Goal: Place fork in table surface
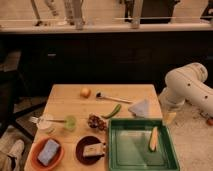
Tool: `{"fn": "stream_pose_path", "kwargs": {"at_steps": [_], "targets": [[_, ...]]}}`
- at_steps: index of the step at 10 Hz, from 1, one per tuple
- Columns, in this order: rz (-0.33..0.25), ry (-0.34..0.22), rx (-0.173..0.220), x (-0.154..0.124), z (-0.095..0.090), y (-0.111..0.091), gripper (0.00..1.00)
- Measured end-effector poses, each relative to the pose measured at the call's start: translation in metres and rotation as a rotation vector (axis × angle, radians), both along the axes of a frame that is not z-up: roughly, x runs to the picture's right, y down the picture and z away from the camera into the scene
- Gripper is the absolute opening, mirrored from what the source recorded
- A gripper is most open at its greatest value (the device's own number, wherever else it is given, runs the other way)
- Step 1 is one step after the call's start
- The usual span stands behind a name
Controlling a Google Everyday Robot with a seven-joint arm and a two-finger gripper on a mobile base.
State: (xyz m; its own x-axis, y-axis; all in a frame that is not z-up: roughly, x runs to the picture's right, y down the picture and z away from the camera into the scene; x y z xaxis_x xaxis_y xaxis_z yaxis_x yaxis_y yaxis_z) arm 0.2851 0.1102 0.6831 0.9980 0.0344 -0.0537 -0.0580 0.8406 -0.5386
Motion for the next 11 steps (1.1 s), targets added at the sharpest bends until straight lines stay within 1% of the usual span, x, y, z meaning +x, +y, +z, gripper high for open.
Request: {"fn": "stream_pose_path", "kwargs": {"at_steps": [3,5,6,7,8,11], "targets": [[0.001,-0.003,-0.001,-0.001,0.0,0.0,0.8],[0.048,-0.091,-0.004,-0.014,0.0,-0.001,0.8],[0.083,-0.166,-0.007,-0.025,0.001,-0.001,0.8],[0.098,-0.208,-0.003,-0.034,0.001,-0.002,0.8],[0.1,-0.22,-0.003,-0.037,0.001,-0.003,0.8],[0.1,-0.22,-0.002,-0.037,0.001,-0.003,0.8]]}}
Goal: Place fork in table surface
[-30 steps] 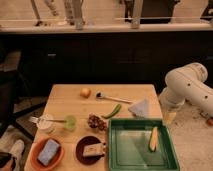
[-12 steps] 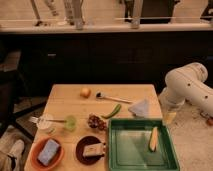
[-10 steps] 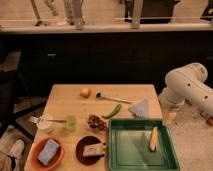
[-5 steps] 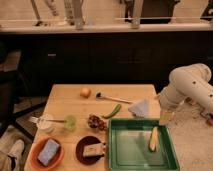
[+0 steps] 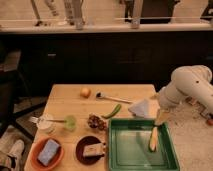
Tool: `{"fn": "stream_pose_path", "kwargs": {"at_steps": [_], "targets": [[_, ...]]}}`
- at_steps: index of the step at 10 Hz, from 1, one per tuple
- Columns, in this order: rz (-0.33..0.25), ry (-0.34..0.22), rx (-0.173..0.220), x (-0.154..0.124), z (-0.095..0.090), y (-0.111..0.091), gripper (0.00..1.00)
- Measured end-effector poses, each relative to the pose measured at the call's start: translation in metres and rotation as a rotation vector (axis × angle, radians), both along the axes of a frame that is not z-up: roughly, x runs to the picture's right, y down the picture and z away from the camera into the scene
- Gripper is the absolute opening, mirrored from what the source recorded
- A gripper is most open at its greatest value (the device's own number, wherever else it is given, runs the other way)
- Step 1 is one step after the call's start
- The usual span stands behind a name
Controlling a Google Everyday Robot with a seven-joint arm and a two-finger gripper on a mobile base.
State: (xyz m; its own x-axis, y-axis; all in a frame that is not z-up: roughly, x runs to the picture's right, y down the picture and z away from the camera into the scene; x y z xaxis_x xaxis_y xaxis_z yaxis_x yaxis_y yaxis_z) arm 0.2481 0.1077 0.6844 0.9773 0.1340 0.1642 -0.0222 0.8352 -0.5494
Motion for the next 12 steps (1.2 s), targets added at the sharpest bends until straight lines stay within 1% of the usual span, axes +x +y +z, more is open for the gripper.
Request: {"fn": "stream_pose_path", "kwargs": {"at_steps": [4,6,8,9,10,12], "targets": [[-0.002,-0.001,0.0,-0.001,0.0,0.0,0.8],[0.007,-0.012,0.004,-0.006,0.0,-0.001,0.8],[0.036,-0.021,0.016,-0.025,-0.002,-0.001,0.8],[0.053,-0.028,0.021,-0.042,-0.003,-0.002,0.8],[0.072,-0.038,0.026,-0.067,-0.003,-0.002,0.8],[0.091,-0.05,0.027,-0.097,-0.002,0.001,0.8]]}}
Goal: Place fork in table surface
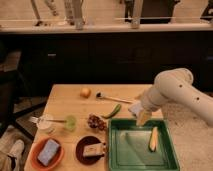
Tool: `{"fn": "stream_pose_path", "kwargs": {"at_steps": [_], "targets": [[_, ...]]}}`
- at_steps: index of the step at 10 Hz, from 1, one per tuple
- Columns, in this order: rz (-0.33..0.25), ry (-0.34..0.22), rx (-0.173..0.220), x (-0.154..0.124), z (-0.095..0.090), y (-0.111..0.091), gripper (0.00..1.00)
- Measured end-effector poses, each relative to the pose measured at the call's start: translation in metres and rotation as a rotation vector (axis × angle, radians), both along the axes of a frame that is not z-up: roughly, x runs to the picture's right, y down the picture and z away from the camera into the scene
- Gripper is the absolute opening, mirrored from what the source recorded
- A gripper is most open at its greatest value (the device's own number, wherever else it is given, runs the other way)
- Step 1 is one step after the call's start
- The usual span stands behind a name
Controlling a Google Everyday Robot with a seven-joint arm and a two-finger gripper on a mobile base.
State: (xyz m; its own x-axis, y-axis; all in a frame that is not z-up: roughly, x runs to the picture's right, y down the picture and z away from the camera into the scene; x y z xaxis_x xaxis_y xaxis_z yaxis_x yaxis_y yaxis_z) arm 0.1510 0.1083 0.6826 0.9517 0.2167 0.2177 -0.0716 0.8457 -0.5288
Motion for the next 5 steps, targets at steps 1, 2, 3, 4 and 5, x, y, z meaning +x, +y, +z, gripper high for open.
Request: {"fn": "stream_pose_path", "kwargs": {"at_steps": [1,2,3,4,5], "targets": [[-0.003,-0.012,-0.005,-0.019,0.003,0.003,0.8],[-0.01,-0.021,-0.009,-0.033,0.005,0.006,0.8],[-0.023,-0.034,-0.016,-0.05,0.008,0.009,0.8],[-0.034,-0.048,-0.023,-0.064,0.01,0.011,0.8],[-0.051,-0.065,-0.03,-0.08,0.012,0.013,0.8]]}}
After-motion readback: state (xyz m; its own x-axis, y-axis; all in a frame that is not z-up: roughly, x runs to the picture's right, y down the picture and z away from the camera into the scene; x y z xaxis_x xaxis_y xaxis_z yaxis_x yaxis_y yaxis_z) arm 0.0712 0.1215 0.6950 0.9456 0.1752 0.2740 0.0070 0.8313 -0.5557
